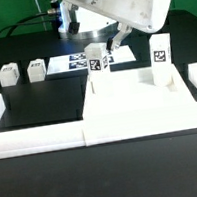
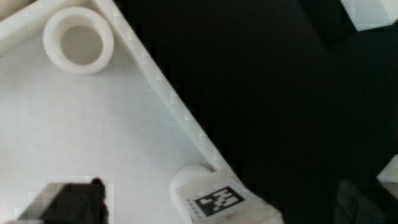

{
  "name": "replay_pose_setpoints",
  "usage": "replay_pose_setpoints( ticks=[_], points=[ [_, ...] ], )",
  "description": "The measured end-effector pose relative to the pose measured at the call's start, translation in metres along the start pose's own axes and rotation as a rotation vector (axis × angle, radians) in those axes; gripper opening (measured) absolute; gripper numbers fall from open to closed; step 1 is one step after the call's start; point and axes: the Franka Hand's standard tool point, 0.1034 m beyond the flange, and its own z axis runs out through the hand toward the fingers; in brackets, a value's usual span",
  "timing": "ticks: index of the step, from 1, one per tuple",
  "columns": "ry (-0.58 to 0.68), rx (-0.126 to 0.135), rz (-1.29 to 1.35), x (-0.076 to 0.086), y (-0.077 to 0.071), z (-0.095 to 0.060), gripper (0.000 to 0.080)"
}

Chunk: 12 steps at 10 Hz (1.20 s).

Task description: Assemble square table

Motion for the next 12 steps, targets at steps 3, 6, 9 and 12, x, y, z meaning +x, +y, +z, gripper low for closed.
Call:
replay_pose_setpoints(
  ticks=[3,6,9,12],
  points=[
    [0.006,-0.001,0.205,0.000,-0.003,0.001,0.0649],
    [0.061,0.050,0.508,-0.005,-0.055,0.018,0.0649],
    [0.098,0.192,0.835,-0.011,-0.102,0.052,0.0649],
    [0.092,0.230,1.038,-0.012,-0.098,0.054,0.0649]
  ],
)
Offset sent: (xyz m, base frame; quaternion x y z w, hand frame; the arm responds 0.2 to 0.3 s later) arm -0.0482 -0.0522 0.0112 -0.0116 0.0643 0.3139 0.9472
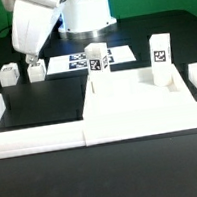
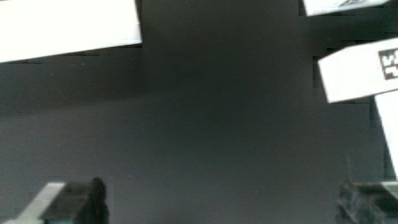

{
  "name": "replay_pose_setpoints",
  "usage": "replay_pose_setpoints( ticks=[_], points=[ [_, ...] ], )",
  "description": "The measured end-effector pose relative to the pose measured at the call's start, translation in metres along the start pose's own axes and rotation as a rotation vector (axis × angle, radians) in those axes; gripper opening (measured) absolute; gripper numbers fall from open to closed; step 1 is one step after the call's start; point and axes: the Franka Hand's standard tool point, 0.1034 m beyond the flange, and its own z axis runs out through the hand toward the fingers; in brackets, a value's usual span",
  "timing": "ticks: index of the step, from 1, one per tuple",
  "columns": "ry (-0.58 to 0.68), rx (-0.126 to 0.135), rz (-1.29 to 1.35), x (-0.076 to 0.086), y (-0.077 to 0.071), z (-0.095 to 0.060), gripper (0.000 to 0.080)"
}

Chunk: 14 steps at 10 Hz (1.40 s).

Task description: Assemble square table

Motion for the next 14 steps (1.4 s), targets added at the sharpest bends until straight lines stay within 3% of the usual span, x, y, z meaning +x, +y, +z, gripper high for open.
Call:
replay_pose_setpoints(
  ticks=[2,3,4,5,7,8,10,12,13,14],
  points=[
    [0.006,0.005,0.143,0.003,-0.001,0.000,0.0649],
    [0.028,0.016,0.265,0.001,-0.003,0.005,0.0649],
    [0.056,0.044,0.430,-0.011,-0.009,0.019,0.0649],
    [0.060,0.088,0.589,-0.022,-0.019,0.032,0.0649],
    [0.094,0.242,0.850,-0.036,-0.025,0.043,0.0649],
    [0.099,0.311,0.972,-0.037,-0.029,0.056,0.0649],
    [0.100,0.306,0.958,-0.031,-0.028,0.055,0.0649],
    [0.075,0.330,0.956,-0.029,-0.031,0.057,0.0649],
    [-0.084,0.461,1.077,-0.033,-0.045,0.059,0.0649],
    [-0.201,0.551,1.089,-0.039,-0.051,0.064,0.0649]
  ],
)
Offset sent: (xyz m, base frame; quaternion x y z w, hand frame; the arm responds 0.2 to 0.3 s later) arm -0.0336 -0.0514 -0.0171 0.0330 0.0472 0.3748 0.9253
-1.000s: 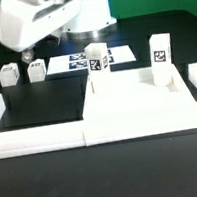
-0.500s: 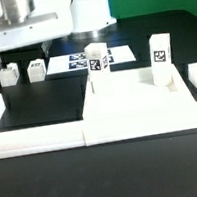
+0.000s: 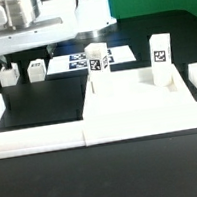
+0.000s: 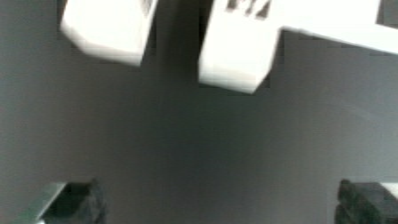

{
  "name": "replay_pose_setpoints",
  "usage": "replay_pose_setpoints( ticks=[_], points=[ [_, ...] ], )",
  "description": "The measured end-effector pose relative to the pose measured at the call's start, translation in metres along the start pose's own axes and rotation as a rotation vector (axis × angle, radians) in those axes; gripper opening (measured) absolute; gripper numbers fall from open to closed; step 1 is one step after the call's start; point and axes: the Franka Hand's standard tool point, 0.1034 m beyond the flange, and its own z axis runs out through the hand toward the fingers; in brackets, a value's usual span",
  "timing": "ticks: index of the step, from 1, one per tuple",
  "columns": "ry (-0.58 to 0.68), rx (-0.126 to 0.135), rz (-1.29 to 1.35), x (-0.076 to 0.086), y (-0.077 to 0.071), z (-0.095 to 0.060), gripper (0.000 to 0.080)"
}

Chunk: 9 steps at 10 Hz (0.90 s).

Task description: Assemble square table

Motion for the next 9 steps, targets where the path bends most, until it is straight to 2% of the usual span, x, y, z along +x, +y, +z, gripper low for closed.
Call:
replay_pose_setpoints(
  ticks=[1,2,4,7,9],
  points=[
    [-0.122,0.027,0.047,-0.005,0.000,0.012,0.0649],
    [-0.212,0.032,0.047,-0.006,-0.001,0.030,0.0649],
    [-0.237,0.025,0.033,-0.001,-0.003,0.023,0.0649],
    [-0.235,0.021,0.029,-0.002,-0.006,0.026,0.0649],
    [-0.228,0.022,0.021,-0.008,-0.011,0.041,0.0649]
  ],
)
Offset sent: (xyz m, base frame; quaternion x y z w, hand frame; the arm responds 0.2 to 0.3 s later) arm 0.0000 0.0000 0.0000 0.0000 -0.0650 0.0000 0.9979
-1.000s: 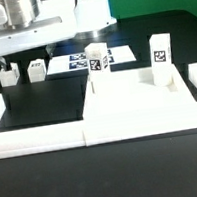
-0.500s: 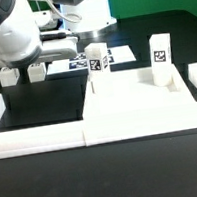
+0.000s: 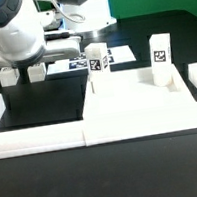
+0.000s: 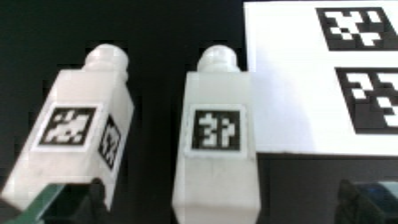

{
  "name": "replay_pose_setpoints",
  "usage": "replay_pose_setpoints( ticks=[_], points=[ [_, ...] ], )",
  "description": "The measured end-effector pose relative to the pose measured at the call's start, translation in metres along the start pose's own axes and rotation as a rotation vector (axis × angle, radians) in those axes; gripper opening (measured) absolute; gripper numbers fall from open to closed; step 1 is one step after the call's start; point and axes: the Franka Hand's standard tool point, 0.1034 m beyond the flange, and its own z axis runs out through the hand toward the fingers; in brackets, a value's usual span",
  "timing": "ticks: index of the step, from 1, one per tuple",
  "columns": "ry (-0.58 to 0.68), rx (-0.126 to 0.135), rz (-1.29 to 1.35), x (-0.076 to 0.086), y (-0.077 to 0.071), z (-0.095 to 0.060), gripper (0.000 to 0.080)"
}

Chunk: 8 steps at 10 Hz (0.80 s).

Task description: Assemble square table

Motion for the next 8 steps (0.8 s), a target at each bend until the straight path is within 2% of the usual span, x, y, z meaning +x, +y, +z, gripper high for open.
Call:
replay_pose_setpoints(
  ticks=[4,7,8],
  points=[
    [0.025,-0.008,-0.027,0.009,-0.002,0.025,0.0649],
    [0.027,-0.010,-0.030,0.010,-0.002,0.025,0.0637],
    [0.027,-0.010,-0.030,0.010,-0.003,0.025,0.0467]
  ],
)
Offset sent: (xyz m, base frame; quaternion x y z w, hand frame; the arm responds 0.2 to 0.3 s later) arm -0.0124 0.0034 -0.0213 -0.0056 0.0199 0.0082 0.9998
